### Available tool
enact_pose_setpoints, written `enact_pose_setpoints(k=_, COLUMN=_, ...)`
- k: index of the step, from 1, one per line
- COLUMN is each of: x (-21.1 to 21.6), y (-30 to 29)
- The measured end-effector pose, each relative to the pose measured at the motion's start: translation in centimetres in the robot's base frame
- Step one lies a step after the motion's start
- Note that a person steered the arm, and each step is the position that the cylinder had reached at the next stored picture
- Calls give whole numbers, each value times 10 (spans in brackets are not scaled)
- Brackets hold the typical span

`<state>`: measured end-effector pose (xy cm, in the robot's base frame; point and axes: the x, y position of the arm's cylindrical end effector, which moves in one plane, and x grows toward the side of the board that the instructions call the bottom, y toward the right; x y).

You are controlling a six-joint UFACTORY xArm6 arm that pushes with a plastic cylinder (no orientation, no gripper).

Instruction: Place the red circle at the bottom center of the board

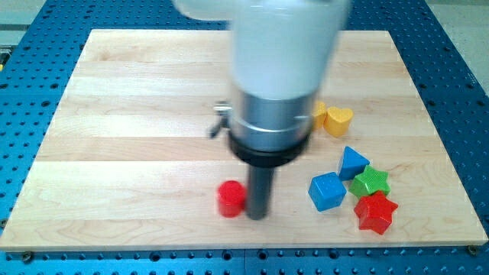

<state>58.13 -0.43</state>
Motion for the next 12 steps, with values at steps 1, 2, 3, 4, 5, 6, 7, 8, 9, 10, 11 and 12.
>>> enact_pose_setpoints(k=1, x=-1, y=-34)
enact_pose_setpoints(k=2, x=-19, y=-22)
enact_pose_setpoints(k=3, x=-34, y=-46)
enact_pose_setpoints(k=4, x=-34, y=-64)
enact_pose_setpoints(k=5, x=-34, y=-62)
enact_pose_setpoints(k=6, x=-34, y=-36)
enact_pose_setpoints(k=7, x=-34, y=-63)
enact_pose_setpoints(k=8, x=-44, y=-85)
enact_pose_setpoints(k=9, x=-42, y=-138)
enact_pose_setpoints(k=10, x=-23, y=-137)
enact_pose_setpoints(k=11, x=-12, y=-72)
enact_pose_setpoints(k=12, x=-25, y=-50)
